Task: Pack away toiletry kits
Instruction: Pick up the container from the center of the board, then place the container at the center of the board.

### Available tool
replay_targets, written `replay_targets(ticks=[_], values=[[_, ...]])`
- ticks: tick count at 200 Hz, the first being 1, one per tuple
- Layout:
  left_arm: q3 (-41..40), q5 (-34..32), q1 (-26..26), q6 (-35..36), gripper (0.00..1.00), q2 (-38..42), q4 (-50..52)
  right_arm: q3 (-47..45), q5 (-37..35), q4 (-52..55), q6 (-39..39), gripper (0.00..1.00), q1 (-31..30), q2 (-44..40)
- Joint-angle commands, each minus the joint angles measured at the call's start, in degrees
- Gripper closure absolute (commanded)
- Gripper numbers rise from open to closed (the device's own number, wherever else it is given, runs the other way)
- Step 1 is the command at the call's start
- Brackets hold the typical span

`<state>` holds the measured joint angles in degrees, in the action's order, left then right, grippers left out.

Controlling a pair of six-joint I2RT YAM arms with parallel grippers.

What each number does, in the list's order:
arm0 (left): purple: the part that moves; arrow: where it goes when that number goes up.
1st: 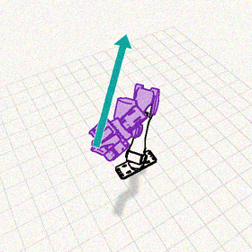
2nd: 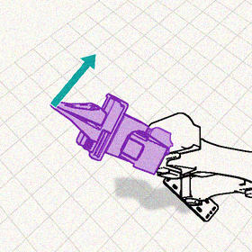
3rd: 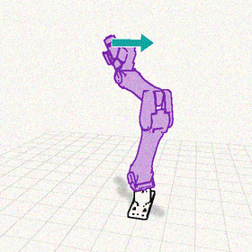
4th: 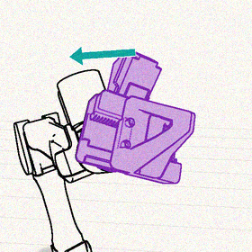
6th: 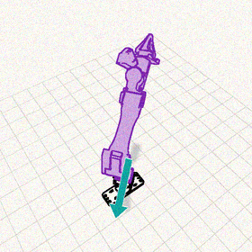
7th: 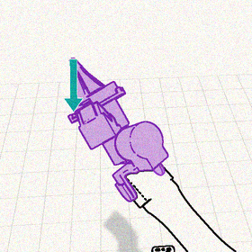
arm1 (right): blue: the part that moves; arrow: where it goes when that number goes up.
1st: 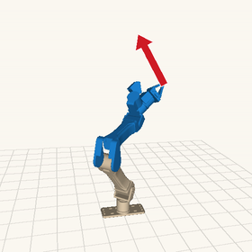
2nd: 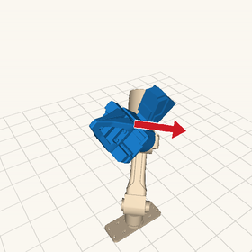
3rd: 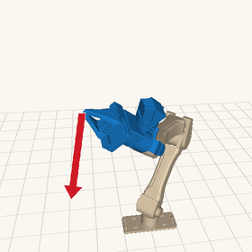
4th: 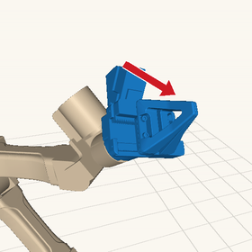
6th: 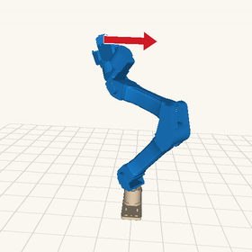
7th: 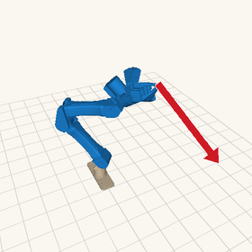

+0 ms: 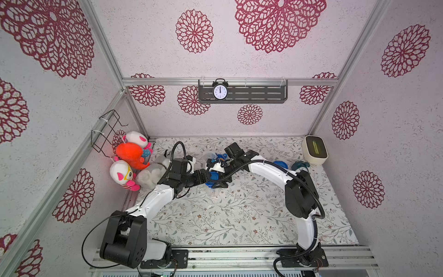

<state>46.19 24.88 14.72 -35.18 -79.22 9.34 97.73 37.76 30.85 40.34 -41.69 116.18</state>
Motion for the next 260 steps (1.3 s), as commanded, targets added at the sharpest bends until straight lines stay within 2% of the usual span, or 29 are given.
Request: replay_targets(ticks=[1, 22, 46, 83, 108, 144, 176, 203, 227, 260], values=[[-0.05, -0.36, 0.4, 0.54, 0.24, -0.76, 1.53, -2.15, -3.97, -2.58, -4.11, 0.13, -0.73, -3.38], [0.04, -0.28, 0.45, 0.35, 0.24, -0.82, 1.37, -1.78, -6.31, -3.05, -6.02, 0.25, -1.02, -3.44], [0.11, -0.44, 0.46, 0.51, 0.22, 0.62, 1.48, -4.24, -8.87, -6.5, -7.67, 0.21, -1.44, -4.6], [-0.5, -6.04, 0.11, 1.2, 0.08, 9.21, 0.13, -8.83, -10.88, -11.14, -10.47, 0.24, -1.55, -7.85], [-1.63, -9.36, -0.04, 1.53, 0.06, 13.47, -1.04, -11.65, -12.09, -12.4, -13.07, 0.26, -1.14, -11.47], [-1.11, -9.77, -0.31, 0.95, 0.06, 12.9, -1.22, -17.3, -13.29, -14.79, -19.33, 0.31, 1.39, -18.11], [-0.07, -8.93, -0.25, -0.49, 0.08, 10.94, -2.89, -22.53, -13.85, -18.55, -24.47, 0.32, 7.18, -25.6], [1.03, -9.28, -0.23, -0.34, 0.08, 8.91, -3.43, -23.12, -18.93, -20.36, -28.1, 0.32, 13.04, -28.72], [1.92, -8.82, -0.24, -0.29, 0.08, 6.72, -4.89, -18.84, -24.37, -19.62, -31.71, 0.32, 18.77, -26.0], [3.78, -8.94, -0.15, 0.32, 0.09, 3.03, -5.5, -11.25, -31.7, -20.35, -37.54, 0.34, 24.14, -17.95]])
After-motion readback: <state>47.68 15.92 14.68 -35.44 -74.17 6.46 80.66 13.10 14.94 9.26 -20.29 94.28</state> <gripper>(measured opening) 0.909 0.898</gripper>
